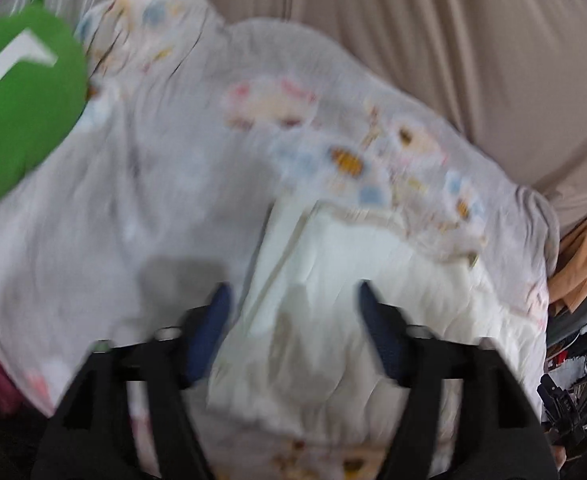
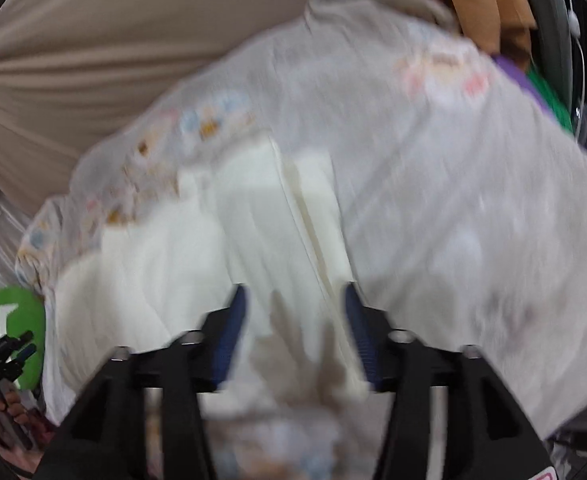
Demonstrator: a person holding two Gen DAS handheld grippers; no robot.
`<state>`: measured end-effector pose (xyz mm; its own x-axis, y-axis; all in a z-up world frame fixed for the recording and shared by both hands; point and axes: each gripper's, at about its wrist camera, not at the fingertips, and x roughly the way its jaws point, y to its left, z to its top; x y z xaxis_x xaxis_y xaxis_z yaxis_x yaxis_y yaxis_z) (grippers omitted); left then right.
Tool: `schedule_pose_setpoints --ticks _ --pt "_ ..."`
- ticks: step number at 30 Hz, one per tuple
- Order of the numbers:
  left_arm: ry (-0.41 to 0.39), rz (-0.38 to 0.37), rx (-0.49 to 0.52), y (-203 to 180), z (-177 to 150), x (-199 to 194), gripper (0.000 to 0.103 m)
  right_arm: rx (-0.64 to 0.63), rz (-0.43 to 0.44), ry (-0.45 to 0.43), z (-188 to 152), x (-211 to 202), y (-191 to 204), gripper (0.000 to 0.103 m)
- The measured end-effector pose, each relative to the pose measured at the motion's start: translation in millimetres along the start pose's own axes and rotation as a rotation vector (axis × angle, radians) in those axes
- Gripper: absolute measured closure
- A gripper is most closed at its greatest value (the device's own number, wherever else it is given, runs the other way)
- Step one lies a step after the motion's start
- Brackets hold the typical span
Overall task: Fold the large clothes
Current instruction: 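Lift the hem with both grippers and fold it toward the collar, then release the hem with both grippers and smooth the folded jacket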
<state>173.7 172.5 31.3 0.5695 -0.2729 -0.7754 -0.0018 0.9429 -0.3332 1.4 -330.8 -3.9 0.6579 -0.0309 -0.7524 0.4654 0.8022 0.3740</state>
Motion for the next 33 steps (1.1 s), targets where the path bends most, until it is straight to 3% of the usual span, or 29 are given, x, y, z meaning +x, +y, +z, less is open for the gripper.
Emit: schedule_pose_setpoints --ticks 2,7,8,9,10,11,12,14,17,19,22,26,29,31,33 --pt "-0.001 -0.036 0.013 -12 22 26 0.024 -0.015 0.018 -0.018 25 20 9 0.035" --pt "0.154 -0.066 -0.029 -19 40 108 0.025 0.016 0.002 0.045 55 90 16 0.034" --pt "0.175 -0.079 -0.048 -19 38 120 0.031 0.028 -0.005 0.069 56 102 16 0.034" --pt "0.186 -0.099 -0.058 -16 35 127 0.046 0.038 0.0 0.094 57 113 16 0.035" --pt "0.197 -0.1 -0.059 -15 34 134 0.057 0.044 0.023 0.125 57 124 19 0.055" --pt "0.214 -0.109 -0.054 -15 31 139 0.081 0.041 0.043 0.145 58 127 22 0.091" --pt "0.21 -0.111 -0.055 -15 33 140 0.091 0.031 0.053 0.122 59 123 26 0.092" --pt "0.154 -0.126 -0.057 -15 40 126 0.094 0.014 0.116 0.012 67 96 35 0.095" --pt "0.056 -0.152 -0.028 -25 60 97 0.095 0.001 0.162 -0.106 85 61 43 0.096" --pt "0.028 -0.149 0.001 -35 71 95 0.094 -0.006 0.16 -0.133 94 60 43 0.096" --pt "0.066 -0.074 0.057 -46 70 130 0.094 -0.008 0.091 -0.056 93 100 32 0.096" --pt "0.149 0.052 0.1 -37 43 193 0.091 0.0 -0.022 0.093 72 169 11 0.094" --pt "0.134 0.084 0.107 -31 36 201 0.089 -0.025 -0.064 0.089 67 171 15 0.089" --pt "0.122 0.1 0.127 -32 38 193 0.085 -0.029 -0.104 0.049 68 154 19 0.08" --pt "0.072 0.142 0.153 -37 46 168 0.067 -0.026 -0.145 -0.05 70 122 23 0.073"
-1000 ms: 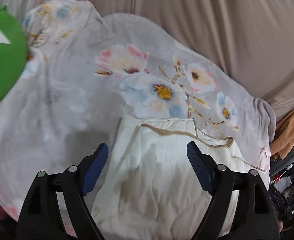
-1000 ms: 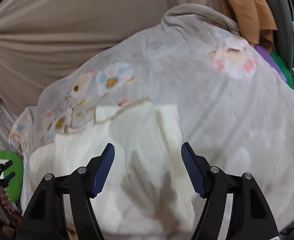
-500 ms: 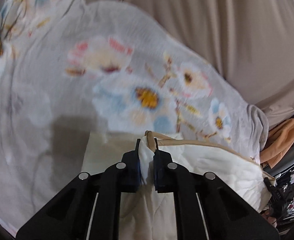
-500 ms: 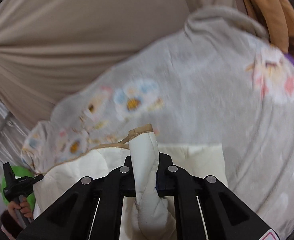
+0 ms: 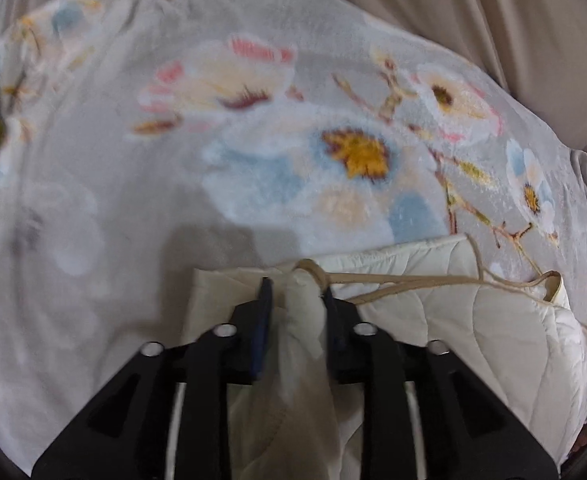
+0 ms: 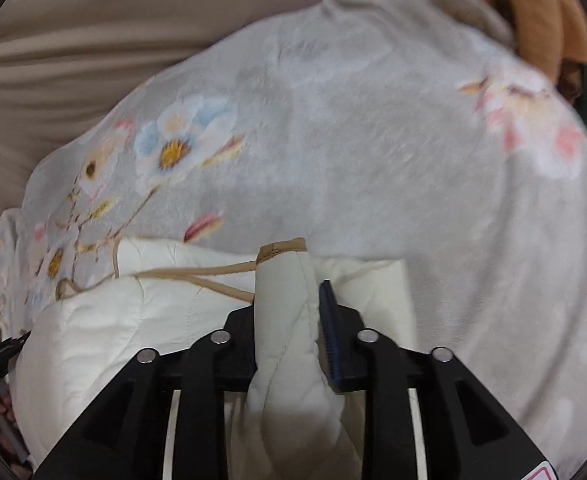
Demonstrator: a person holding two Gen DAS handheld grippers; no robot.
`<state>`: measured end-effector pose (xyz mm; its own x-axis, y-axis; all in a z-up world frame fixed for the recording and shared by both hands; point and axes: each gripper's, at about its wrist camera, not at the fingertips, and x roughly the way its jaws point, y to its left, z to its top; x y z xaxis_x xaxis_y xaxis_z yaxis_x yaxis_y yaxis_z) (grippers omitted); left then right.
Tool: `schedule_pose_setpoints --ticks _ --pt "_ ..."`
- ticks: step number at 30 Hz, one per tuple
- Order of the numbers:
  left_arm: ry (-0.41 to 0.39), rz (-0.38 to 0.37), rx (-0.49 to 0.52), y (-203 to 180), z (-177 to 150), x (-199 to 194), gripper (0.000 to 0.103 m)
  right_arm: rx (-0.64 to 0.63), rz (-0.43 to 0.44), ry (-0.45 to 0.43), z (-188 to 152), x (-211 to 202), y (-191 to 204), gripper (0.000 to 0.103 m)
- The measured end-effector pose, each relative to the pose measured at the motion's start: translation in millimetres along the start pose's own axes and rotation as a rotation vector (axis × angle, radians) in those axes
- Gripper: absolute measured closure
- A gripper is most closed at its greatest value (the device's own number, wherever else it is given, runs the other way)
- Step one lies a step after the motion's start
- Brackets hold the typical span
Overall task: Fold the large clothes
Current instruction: 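Release the hem with both grippers and smooth the folded jacket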
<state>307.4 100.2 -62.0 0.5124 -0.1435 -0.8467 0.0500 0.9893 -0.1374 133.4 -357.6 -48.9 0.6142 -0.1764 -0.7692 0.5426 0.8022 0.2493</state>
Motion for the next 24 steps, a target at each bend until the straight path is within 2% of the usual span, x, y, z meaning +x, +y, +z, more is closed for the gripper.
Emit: schedule_pose_setpoints --ticks 2,3,4,6,7,9,11,13,15,17,21,23,24 --pt "-0.1 -0.003 -0.011 -1 5 -43 0.063 -0.008 0.022 -0.12 2 -41 7 0.067" --pt "-0.138 -0.044 -0.003 -5 6 -63 0.06 -0.036 0.069 -0.133 2 -52 17 0.067" --pt "-0.148 -0.089 0.019 -15 5 -79 0.06 -0.086 0.134 -0.105 -1 -56 34 0.067" --pt "-0.135 -0.174 0.071 -40 -4 -89 0.06 -0.208 0.25 -0.027 -14 -52 75 0.074" --pt "-0.109 -0.214 0.103 -54 -11 -87 0.06 -0.276 0.332 0.022 -28 -47 102 0.081" --pt "-0.052 -0.242 0.173 -83 -31 -73 0.06 -0.366 0.434 0.107 -56 -38 140 0.088" --pt "0.019 -0.252 0.229 -106 -55 -53 0.06 -0.451 0.471 0.163 -84 -31 165 0.089" --pt "0.025 -0.237 0.284 -115 -77 -45 0.06 -0.536 0.454 0.191 -106 -26 174 0.089" --pt "0.0 -0.186 0.332 -109 -90 -43 0.06 -0.544 0.416 0.194 -112 -24 158 0.093" --pt "-0.014 -0.156 0.304 -86 -89 -44 0.058 -0.458 0.354 0.186 -101 -22 121 0.102" --pt "-0.029 -0.049 0.212 -29 -78 -38 0.058 -0.253 0.202 0.14 -75 -24 39 0.103" --pt "-0.022 -0.021 0.175 -5 -72 -33 0.061 -0.13 0.12 0.127 -65 -26 -6 0.103" --pt "-0.017 -0.024 0.172 -1 -70 -31 0.065 -0.085 0.11 0.13 -62 -26 -21 0.103"
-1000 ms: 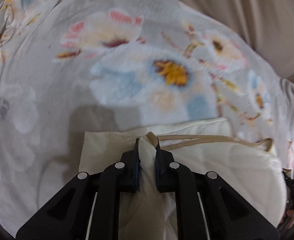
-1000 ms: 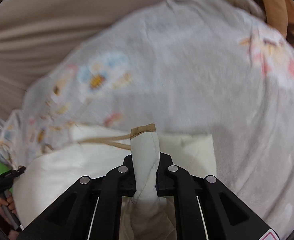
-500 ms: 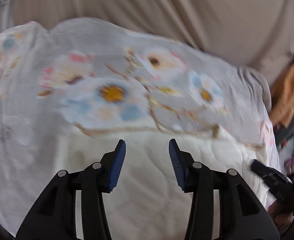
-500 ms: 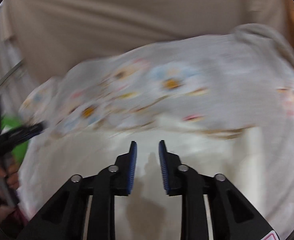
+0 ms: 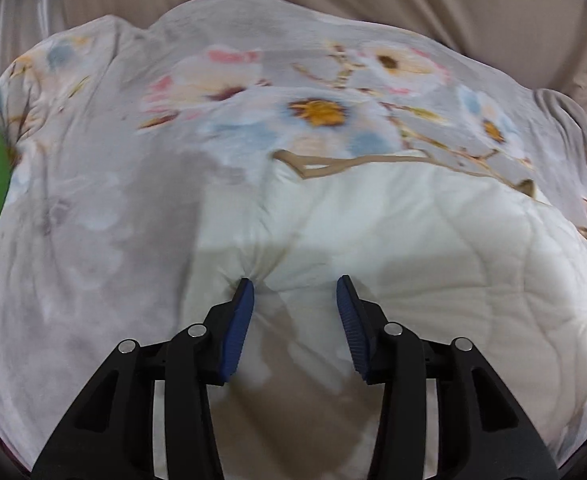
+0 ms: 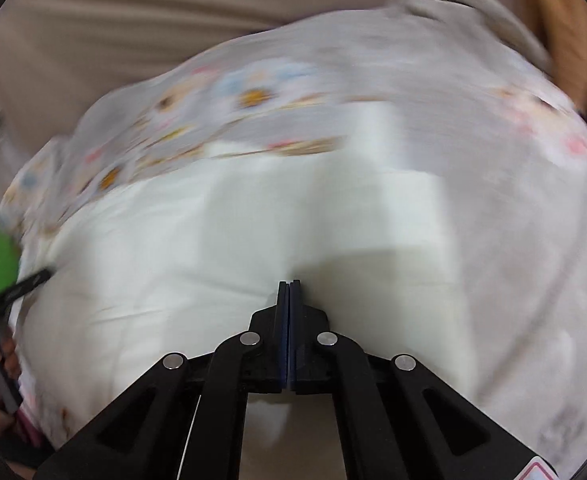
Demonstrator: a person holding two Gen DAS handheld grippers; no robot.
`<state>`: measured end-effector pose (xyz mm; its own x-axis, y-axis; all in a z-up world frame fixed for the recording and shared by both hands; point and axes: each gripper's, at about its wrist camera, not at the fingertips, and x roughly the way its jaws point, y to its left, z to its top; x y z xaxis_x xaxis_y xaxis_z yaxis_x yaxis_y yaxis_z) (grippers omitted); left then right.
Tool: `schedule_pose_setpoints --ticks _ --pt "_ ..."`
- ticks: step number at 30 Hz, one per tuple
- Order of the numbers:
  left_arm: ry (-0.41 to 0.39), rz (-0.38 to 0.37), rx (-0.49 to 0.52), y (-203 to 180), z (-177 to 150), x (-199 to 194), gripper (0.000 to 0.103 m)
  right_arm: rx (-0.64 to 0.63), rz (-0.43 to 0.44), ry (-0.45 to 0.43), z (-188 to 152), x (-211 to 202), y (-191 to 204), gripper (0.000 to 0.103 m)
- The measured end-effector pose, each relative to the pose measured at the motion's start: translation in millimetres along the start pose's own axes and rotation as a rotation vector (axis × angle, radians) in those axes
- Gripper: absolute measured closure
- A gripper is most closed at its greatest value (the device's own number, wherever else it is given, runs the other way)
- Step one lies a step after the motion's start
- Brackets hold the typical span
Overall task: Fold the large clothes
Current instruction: 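Release the hem with both grippers and smooth the folded jacket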
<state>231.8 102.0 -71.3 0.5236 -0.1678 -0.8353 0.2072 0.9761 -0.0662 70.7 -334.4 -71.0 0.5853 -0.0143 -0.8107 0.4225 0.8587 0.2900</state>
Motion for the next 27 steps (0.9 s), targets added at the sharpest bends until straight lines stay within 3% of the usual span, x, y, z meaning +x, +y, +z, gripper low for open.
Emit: schedule_pose_setpoints --ticks 4,6,8,13,17,27 --pt "-0.012 0.017 -0.021 -7 17 -12 0.065 0.039 -0.056 -0.027 15 -17 -4 0.103" --pt "-0.07 -0.014 -0.06 -10 30 -22 0.054 0.026 -0.028 -0.065 28 -26 10 0.1" --pt "-0.058 -0.022 -0.087 -13 43 -16 0.054 -0.003 -0.029 -0.072 41 -22 22 0.1" --pt "-0.002 0.034 -0.105 -13 56 28 0.053 -0.005 -0.103 -0.038 66 29 28 0.1" --pt "0.003 0.062 -0.069 -16 56 52 0.046 -0.004 -0.129 0.015 64 65 22 0.103" --pt "-0.051 0.118 -0.009 -28 50 78 0.041 0.002 -0.108 -0.037 57 86 17 0.103"
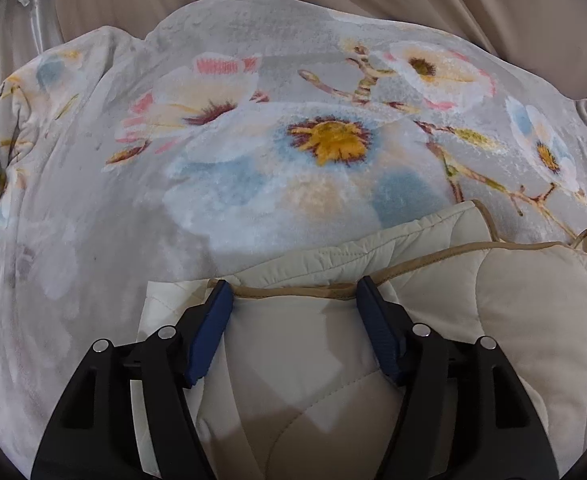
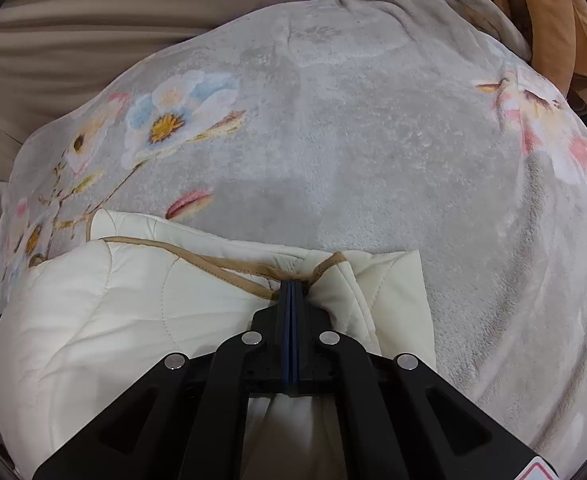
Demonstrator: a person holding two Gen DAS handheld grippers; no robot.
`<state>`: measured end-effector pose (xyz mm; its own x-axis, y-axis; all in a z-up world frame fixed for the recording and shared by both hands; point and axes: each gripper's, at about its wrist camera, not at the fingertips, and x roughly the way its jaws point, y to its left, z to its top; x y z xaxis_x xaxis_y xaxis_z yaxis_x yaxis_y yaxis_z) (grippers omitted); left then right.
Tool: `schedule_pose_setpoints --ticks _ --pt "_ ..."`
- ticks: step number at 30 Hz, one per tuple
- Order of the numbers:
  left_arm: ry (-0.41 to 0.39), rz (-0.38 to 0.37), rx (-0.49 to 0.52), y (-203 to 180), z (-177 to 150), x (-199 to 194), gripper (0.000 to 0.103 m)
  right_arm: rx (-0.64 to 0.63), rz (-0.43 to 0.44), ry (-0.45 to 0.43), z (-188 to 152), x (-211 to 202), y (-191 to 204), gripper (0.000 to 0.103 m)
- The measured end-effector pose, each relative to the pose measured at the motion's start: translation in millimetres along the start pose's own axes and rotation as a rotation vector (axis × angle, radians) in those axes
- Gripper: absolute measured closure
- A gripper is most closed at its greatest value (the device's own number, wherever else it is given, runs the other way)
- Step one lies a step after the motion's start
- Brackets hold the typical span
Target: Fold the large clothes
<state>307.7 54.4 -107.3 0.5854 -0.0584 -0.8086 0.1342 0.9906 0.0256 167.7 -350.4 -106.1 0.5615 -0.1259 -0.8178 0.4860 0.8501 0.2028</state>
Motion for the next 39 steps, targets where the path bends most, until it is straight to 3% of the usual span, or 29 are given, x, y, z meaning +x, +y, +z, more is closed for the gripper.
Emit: schedule_pose_setpoints --ticks 7,9,11,12,14,17,20,22,28,33,37,38,39 --pt "0.001 -0.018 -0.006 3 4 -4 0.04 0.015 -0.001 0.017 9 -5 -1 0.103" --pt "0.014 -0.04 -0.025 11 9 -23 0.04 0.031 0.025 -0.006 17 -26 2 0.099" --pt "-0.015 -0.056 -0.048 22 9 -52 0.038 -0.031 0.042 -0.044 18 -58 14 0.095" --pt "-0.024 -0.062 -0.07 29 5 -67 0.031 -0.065 0.051 -0.046 15 -72 20 0.095" --pt "-0.022 -0.102 -0.125 48 -10 -95 0.029 -0.089 0.124 -0.025 -2 -99 29 0.095" --pt "0.046 -0.088 -0.183 71 -47 -114 0.029 -0.109 0.201 0.041 -40 -116 48 0.094" --pt "0.123 -0.091 -0.25 87 -84 -124 0.029 -0.146 0.249 0.123 -80 -119 76 0.094" --pt "0.17 -0.132 -0.328 96 -104 -128 0.029 -0.178 0.284 0.15 -95 -119 97 0.094" --pt "0.249 -0.256 -0.53 114 -137 -122 0.016 -0.266 0.328 0.162 -98 -111 156 0.094" --pt "0.263 -0.278 -0.564 113 -140 -102 0.013 -0.278 0.297 0.253 -104 -70 178 0.094" --pt "0.262 -0.341 -0.574 105 -134 -88 0.016 -0.298 0.274 0.248 -114 -55 177 0.099" --pt "0.26 -0.33 -0.565 102 -131 -88 0.022 -0.3 0.275 0.244 -114 -54 177 0.1" --pt "0.249 -0.333 -0.55 98 -126 -90 0.036 -0.298 0.276 0.244 -114 -53 175 0.1"
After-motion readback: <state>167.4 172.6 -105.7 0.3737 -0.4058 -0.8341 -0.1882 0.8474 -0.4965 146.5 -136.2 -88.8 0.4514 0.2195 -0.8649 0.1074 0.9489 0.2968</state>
